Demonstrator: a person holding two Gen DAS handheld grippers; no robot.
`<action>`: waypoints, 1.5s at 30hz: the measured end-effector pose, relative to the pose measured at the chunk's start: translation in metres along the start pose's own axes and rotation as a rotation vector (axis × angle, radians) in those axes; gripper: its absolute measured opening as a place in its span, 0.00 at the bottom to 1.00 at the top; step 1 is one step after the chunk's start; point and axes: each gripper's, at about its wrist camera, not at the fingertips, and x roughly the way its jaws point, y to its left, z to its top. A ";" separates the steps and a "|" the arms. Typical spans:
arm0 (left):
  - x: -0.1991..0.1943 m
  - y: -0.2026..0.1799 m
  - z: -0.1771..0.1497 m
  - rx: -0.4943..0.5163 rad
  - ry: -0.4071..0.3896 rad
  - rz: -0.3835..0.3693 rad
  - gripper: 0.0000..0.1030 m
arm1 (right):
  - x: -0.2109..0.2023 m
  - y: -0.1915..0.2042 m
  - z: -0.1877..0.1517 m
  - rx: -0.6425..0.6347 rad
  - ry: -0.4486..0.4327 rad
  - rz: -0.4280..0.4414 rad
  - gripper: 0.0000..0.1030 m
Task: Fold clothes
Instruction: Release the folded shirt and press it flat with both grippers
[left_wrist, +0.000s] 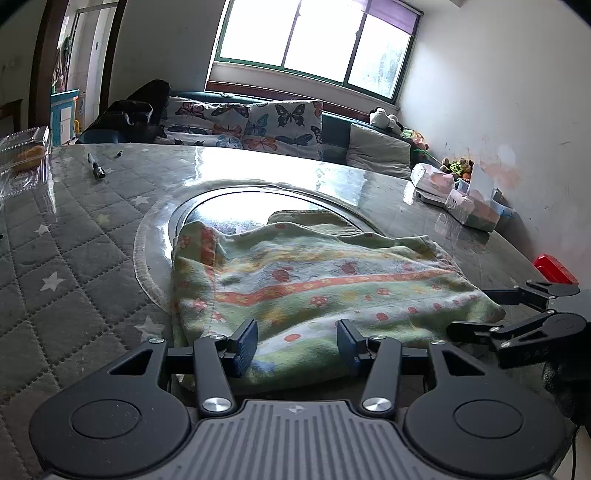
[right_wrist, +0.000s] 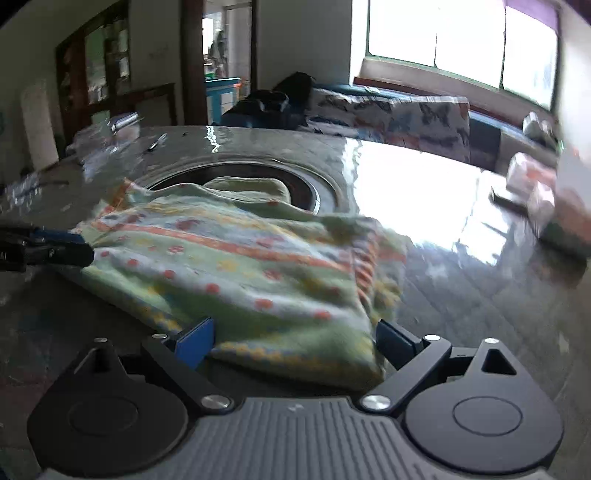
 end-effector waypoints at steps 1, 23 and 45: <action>-0.001 0.000 0.001 0.001 0.001 0.006 0.50 | -0.002 -0.003 0.000 0.006 -0.003 -0.009 0.93; -0.002 0.010 0.018 0.003 -0.009 0.055 0.53 | -0.008 0.008 0.018 0.008 -0.039 0.168 0.87; 0.065 0.039 0.064 0.005 0.080 0.077 0.51 | 0.051 -0.005 0.071 -0.002 0.003 0.167 0.88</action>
